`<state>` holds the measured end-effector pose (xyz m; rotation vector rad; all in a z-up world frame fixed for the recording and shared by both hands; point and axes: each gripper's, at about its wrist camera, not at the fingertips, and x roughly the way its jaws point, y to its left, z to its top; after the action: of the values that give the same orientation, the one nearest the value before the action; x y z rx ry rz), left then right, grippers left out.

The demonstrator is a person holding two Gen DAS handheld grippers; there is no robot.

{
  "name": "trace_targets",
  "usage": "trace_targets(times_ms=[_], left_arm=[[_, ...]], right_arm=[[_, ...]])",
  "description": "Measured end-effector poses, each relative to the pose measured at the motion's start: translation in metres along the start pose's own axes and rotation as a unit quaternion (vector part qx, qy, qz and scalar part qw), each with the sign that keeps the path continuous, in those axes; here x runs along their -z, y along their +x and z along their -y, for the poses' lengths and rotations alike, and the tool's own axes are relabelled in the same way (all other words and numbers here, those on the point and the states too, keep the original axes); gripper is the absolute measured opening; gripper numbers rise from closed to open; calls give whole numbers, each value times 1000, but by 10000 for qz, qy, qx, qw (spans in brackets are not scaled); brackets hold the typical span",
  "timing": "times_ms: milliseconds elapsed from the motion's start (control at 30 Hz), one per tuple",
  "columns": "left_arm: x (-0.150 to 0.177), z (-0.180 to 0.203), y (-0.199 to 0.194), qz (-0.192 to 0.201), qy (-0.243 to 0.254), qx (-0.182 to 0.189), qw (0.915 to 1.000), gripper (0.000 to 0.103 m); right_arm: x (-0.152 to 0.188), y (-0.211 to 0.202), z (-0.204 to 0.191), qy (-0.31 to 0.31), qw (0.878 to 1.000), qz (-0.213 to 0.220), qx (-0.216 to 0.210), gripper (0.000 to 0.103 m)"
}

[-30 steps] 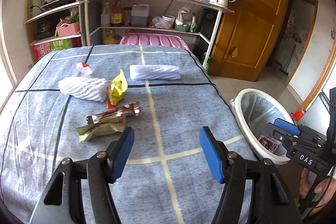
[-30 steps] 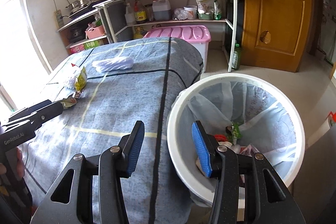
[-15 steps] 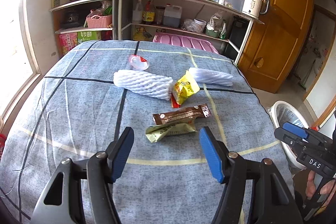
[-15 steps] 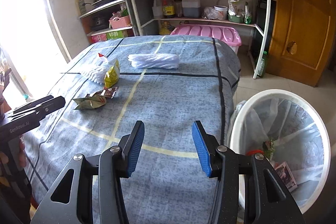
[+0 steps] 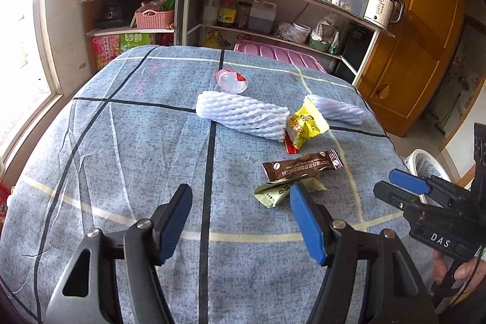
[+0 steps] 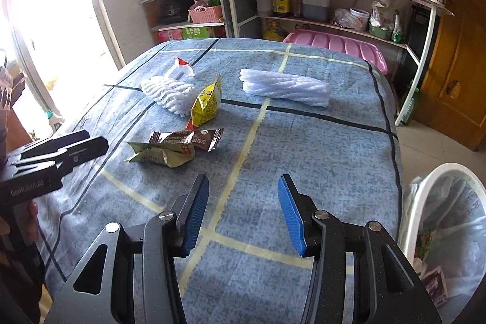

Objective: Collect trash
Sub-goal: 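Move both tools back over the table toward the remaining wrappers, then grasp the yellow chip bag with the right gripper while the left grasps the beige wrapper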

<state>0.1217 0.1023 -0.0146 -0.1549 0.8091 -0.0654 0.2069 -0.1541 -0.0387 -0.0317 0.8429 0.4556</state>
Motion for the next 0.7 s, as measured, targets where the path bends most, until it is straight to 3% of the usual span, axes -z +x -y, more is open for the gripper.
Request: trace_targets(times_ms=[367,700], left_arm=[[-4,11,26,-270,176,305,9990,70],[-4,30,40,-425,695,322,9962,70]], right_arm=[[-39,24,1,208,9993,188,-257,48],[-76,67,-10,223,9975,-75,-672,48]])
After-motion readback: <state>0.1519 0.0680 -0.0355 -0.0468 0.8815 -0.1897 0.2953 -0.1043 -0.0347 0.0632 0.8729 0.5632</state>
